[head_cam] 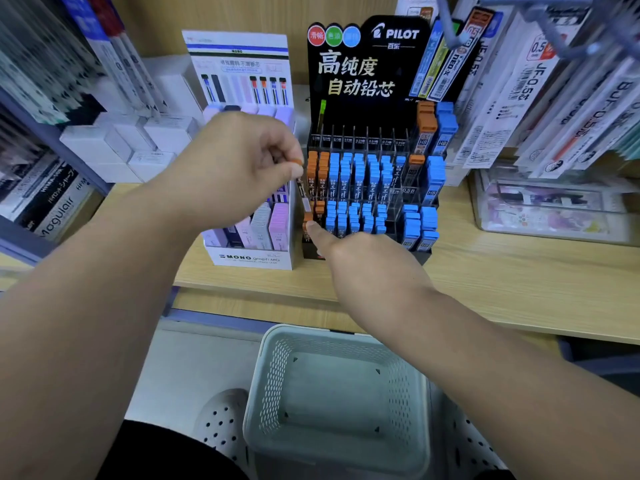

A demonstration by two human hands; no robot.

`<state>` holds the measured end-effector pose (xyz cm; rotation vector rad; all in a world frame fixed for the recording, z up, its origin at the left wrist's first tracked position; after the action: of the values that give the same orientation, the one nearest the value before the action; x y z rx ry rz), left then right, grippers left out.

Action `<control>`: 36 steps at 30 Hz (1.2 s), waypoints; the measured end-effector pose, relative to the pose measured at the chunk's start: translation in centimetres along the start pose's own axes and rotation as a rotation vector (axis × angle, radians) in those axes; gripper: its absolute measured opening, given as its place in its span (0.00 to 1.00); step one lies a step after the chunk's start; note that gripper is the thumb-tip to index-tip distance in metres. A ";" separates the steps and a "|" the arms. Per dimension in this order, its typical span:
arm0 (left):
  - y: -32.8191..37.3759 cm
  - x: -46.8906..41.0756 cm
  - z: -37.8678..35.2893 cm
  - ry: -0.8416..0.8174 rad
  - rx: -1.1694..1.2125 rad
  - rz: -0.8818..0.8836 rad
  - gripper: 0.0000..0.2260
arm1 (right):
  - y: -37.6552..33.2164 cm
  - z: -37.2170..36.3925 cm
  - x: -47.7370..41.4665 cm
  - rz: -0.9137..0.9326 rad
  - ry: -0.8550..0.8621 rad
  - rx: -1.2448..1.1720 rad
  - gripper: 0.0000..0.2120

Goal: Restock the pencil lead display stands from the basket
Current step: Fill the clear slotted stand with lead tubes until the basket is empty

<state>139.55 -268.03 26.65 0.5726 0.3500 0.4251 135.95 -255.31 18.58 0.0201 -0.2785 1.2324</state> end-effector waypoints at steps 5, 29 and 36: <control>1.0 0.2 -0.2 0.001 -0.016 -0.035 0.04 | 0.6 -0.4 0.0 -0.020 0.011 -0.023 0.53; -0.1 -0.6 -6.4 -0.049 -0.300 -0.107 0.02 | 12.8 2.6 2.0 -0.372 0.386 -1.253 0.14; -0.1 -0.7 -6.2 0.022 -0.348 -0.042 0.03 | 14.7 0.7 3.0 -0.583 0.419 -1.884 0.21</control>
<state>136.31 -265.70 21.86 0.2213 0.2999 0.4400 122.99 -247.64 17.96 -1.6264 -0.8815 0.0207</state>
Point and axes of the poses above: each hand's wrist, its own x-axis away from the middle knuckle, its own z-axis out of the back of the hand, y = z × x, the point moved 9 cm from there along -x, towards the middle knuckle, and after that the axes turned 1 degree about x, right-handed, at the moved point
